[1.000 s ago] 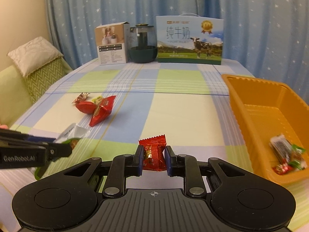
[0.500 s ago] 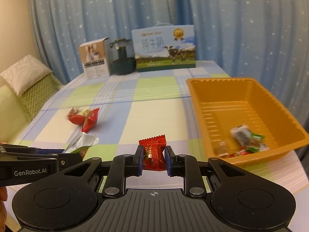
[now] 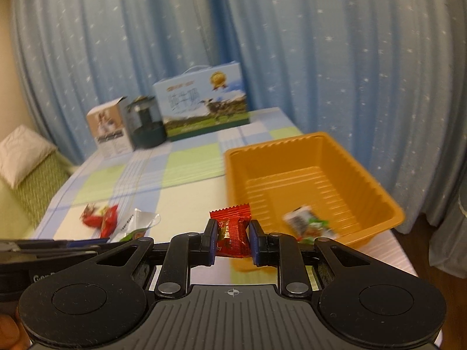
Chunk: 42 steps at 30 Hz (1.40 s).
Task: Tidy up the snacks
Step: 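Carry the pouch and red candy over the orange tray and open both tools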
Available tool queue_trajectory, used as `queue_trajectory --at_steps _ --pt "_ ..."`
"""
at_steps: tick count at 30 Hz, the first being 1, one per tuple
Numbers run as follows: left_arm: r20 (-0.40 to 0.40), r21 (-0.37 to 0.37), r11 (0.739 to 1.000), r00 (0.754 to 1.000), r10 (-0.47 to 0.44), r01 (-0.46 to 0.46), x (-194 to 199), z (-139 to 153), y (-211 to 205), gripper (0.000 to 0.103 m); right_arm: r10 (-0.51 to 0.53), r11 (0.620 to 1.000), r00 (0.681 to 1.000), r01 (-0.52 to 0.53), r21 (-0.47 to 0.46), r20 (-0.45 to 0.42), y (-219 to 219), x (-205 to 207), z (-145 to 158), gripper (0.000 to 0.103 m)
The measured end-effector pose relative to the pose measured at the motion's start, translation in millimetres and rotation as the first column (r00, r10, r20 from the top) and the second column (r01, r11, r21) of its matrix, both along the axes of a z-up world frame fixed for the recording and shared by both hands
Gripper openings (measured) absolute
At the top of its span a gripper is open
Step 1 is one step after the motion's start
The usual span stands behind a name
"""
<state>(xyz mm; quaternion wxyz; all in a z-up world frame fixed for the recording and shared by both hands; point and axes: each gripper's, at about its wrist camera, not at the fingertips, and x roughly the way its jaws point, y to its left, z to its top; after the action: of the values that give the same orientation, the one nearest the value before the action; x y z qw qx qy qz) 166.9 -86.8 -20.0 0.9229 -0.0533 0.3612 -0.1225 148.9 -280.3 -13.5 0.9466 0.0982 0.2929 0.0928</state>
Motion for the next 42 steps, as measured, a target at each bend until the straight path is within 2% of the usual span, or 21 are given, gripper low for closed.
queue_trajectory --at_steps 5,10,15,21,34,42 --pt "0.008 -0.022 0.999 0.999 -0.048 0.048 15.3 7.4 -26.5 0.027 -0.044 0.999 0.999 0.044 0.014 0.021 -32.9 10.3 14.6 0.023" --pt "0.011 -0.042 0.996 0.996 -0.083 0.083 34.6 11.0 -50.2 0.027 -0.058 0.998 0.998 0.059 -0.022 0.036 -58.1 26.4 20.8 0.023" --pt "0.008 -0.051 0.993 0.994 -0.111 0.111 52.5 10.1 -72.0 0.027 -0.042 0.997 0.999 0.044 -0.065 0.024 -73.1 44.4 15.5 0.023" --pt "-0.009 -0.051 0.991 0.992 -0.126 0.126 70.1 3.1 -88.3 0.027 -0.034 0.997 0.999 0.033 -0.075 -0.005 -82.7 62.8 1.9 0.023" --pt "-0.036 -0.054 0.991 0.991 -0.128 0.126 96.0 -17.6 -102.5 0.030 -0.051 0.997 0.998 0.048 -0.066 -0.049 -94.9 82.2 -17.0 0.023" --pt "-0.038 -0.063 0.995 0.996 -0.083 0.080 90.0 -20.3 -84.9 0.031 -0.053 0.997 0.997 0.049 -0.065 -0.054 -95.7 83.0 -17.7 0.023"
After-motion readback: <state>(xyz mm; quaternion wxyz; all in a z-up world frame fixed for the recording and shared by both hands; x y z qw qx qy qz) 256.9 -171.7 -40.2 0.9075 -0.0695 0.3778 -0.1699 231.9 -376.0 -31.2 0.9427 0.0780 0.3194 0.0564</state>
